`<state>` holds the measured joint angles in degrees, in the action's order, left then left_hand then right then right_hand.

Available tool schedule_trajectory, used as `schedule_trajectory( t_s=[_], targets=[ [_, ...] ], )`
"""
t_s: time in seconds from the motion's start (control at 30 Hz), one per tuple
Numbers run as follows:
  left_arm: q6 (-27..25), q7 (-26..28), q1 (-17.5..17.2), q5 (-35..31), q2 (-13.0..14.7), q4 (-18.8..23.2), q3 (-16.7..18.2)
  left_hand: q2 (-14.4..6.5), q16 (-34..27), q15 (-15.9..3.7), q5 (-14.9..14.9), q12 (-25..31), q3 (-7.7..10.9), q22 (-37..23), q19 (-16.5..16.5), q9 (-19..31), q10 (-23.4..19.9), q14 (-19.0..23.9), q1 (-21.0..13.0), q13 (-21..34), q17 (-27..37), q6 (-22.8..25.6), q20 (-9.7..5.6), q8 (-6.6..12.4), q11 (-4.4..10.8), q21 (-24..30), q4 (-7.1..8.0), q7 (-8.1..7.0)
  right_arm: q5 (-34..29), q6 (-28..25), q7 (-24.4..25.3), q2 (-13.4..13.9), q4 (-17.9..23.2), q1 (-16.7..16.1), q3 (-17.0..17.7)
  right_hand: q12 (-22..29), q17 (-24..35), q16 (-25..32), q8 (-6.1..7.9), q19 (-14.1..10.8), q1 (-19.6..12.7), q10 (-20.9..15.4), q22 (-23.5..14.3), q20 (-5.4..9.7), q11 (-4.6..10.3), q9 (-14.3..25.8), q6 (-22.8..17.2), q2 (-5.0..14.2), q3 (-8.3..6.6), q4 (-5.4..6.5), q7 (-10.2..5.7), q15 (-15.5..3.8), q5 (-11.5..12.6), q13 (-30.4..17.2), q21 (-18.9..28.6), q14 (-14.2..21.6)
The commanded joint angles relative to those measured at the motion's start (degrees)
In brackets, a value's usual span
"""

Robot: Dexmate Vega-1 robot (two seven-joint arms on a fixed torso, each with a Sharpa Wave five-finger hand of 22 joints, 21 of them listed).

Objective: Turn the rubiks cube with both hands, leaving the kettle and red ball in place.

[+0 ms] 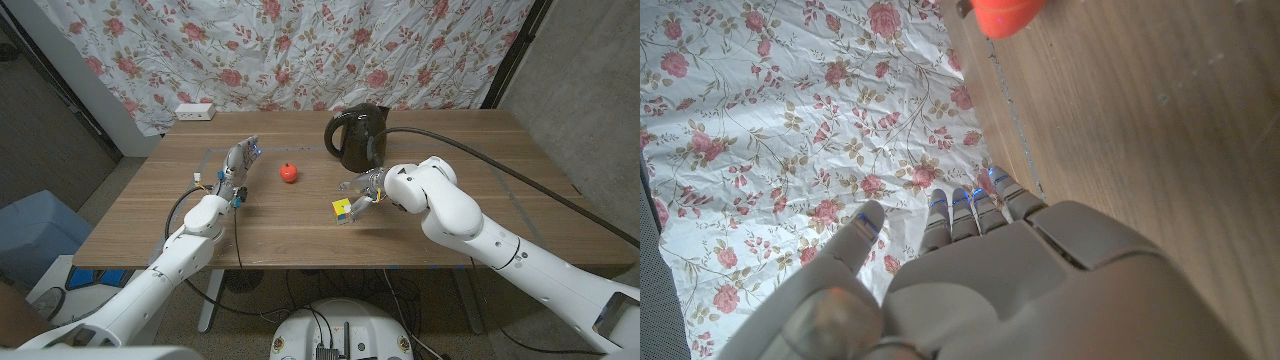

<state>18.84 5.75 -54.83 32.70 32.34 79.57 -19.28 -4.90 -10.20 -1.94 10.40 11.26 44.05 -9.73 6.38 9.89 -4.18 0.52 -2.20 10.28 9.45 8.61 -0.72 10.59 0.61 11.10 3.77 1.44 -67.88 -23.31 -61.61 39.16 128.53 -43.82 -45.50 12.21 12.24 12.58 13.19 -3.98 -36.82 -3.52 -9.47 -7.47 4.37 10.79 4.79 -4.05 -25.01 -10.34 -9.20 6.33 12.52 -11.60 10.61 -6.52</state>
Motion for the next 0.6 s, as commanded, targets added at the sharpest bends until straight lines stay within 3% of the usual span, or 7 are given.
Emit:
schedule_trajectory(
  t_s=[0.03, 0.6],
  targets=[
    [-0.55, 0.15, -0.73, 0.23, 0.52, 0.66, 0.27, -4.54, -0.01, -0.57, 0.20, 0.25, 0.25, -0.13, 0.59, 0.18, -0.51, 0.28, 0.36, 0.07, 0.24, 0.56, -0.07, 0.01, -0.05, 0.09, -0.06, -0.04, -1.85, 1.76, 0.39, -1.13, -2.16, 0.35, -1.00, 0.47, 0.20, 0.51, 0.45, -0.36, -0.80, -0.84, -0.11, 0.16, 0.11, 0.27, -0.56, -0.28, -0.56, -0.02, -0.48, -0.34, -0.13, -0.34, 0.10, 0.83],
    [-0.27, 0.52, -2.01, 0.41, 0.75, 1.46, 0.61, -4.56, -0.01, -0.52, 0.19, 0.21, 0.26, -0.13, 0.58, 0.18, -0.60, 0.29, 0.40, 0.07, 0.27, 0.54, -0.05, -0.05, -0.10, 0.06, -0.01, -0.02, -4.93, 3.02, 1.32, -2.40, -3.96, 0.08, -1.92, 1.19, 0.18, 1.74, 1.54, -2.47, -3.45, -4.48, -0.10, 0.12, 0.98, 0.36, -3.81, -0.30, -1.39, 0.27, -1.11, -1.89, -1.35, -0.47, 0.59, 4.27]
  ],
)
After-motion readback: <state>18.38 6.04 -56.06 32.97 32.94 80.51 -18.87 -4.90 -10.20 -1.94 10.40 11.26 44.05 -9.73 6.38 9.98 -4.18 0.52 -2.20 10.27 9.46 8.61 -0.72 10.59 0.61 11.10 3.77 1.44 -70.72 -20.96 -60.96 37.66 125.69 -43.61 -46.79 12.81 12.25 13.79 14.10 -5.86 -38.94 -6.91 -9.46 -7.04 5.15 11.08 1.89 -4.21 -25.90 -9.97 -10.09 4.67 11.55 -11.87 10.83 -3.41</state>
